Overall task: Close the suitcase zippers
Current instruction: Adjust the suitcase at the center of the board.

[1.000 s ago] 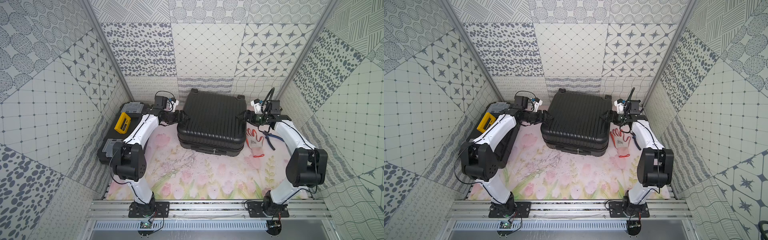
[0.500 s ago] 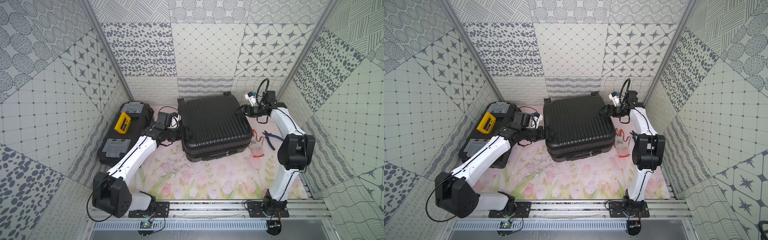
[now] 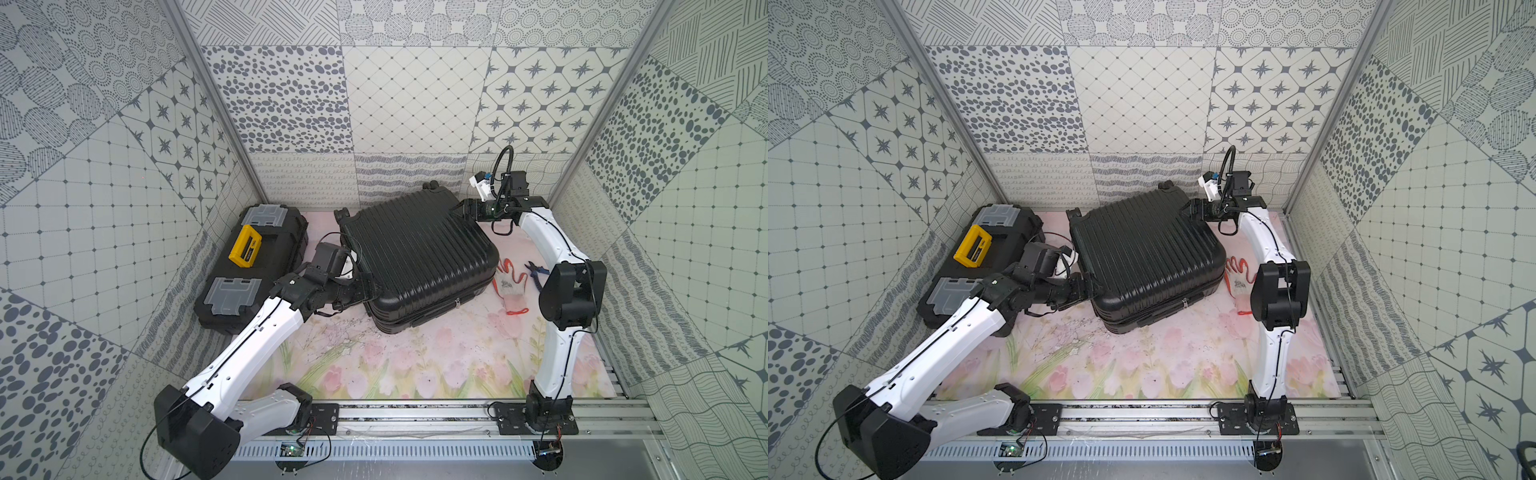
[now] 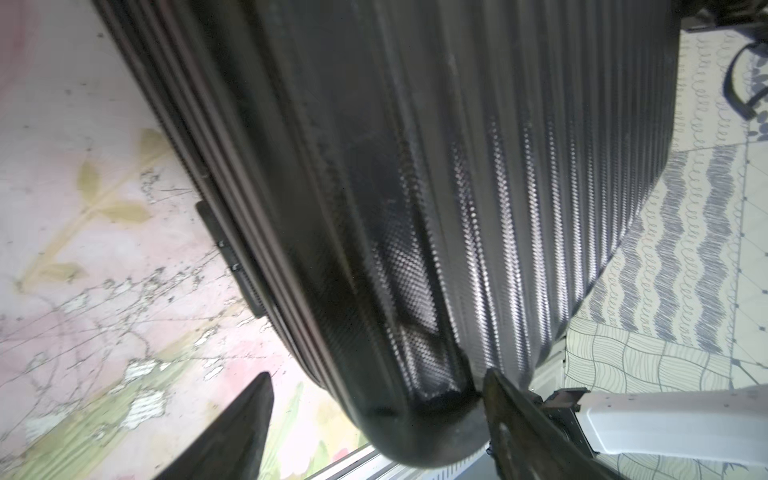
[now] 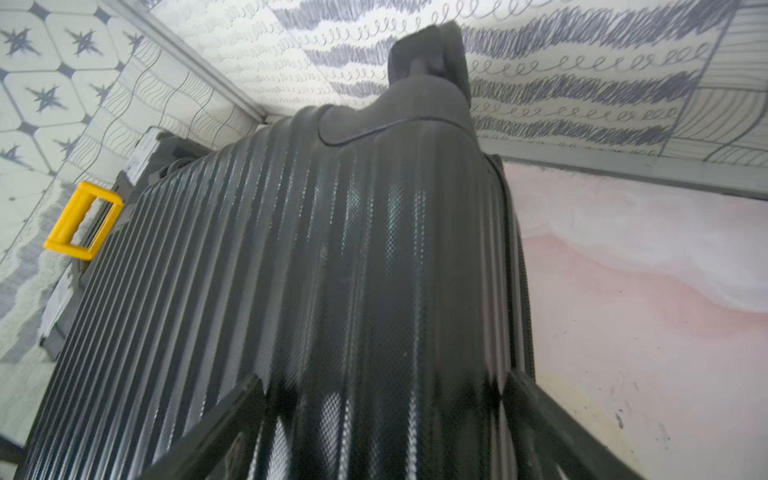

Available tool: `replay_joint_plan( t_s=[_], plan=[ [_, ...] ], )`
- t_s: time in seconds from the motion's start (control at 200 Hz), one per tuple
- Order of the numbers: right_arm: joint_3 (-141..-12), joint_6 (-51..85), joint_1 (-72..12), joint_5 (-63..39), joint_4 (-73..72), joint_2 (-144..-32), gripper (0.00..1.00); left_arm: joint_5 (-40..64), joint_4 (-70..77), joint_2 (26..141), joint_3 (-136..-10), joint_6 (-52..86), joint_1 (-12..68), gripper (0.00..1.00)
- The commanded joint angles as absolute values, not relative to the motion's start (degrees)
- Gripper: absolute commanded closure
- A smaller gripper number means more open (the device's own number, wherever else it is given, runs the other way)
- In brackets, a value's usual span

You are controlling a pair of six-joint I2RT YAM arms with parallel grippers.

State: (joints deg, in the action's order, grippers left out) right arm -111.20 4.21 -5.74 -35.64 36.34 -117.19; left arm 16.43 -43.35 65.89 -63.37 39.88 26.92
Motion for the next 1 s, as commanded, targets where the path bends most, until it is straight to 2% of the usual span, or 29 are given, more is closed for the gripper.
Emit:
replay_joint_plan(
  t_s=[0.0, 0.145, 0.255, 0.405, 0.56, 0.76, 0.996],
  plan=[
    [-106.3, 8.32, -4.05, -23.49, 30.25, -109.57, 0.06, 4.77, -56.39, 66.87, -70.25, 40.16, 23.72, 0.2],
    [-98.35, 9.33, -2.28, -19.29, 29.0, -99.21, 0.02, 3.99, -53.08, 69.87, -76.47, 40.06, 17.67, 0.2],
    [-89.9, 11.27, -2.37, -21.46, 28.49, -91.17, 0.02, 3.42, -47.91, 73.93, -80.01, 42.68, 13.61, 0.19],
    [-78.6, 14.63, -3.7, -24.22, 29.2, -80.79, 0.02, 0.86, -44.06, 82.51, -87.12, 44.95, 11.48, 0.19],
    [-70.83, 17.62, -7.5, -22.89, 32.55, -72.29, 0.02, 0.75, -42.55, 92.37, -95.59, 45.58, 9.72, 0.19],
    [-61.98, 23.14, -14.33, -21.01, 33.25, -64.15, 0.02, 3.95, -43.65, 104.72, -107.17, 47.46, 7.84, 0.2],
    [-55.92, 26.83, -20.62, -17.85, 34.44, -60.17, 0.02, 6.67, -45.96, 115.51, -118.58, 47.58, 7.84, 0.21]
  ],
)
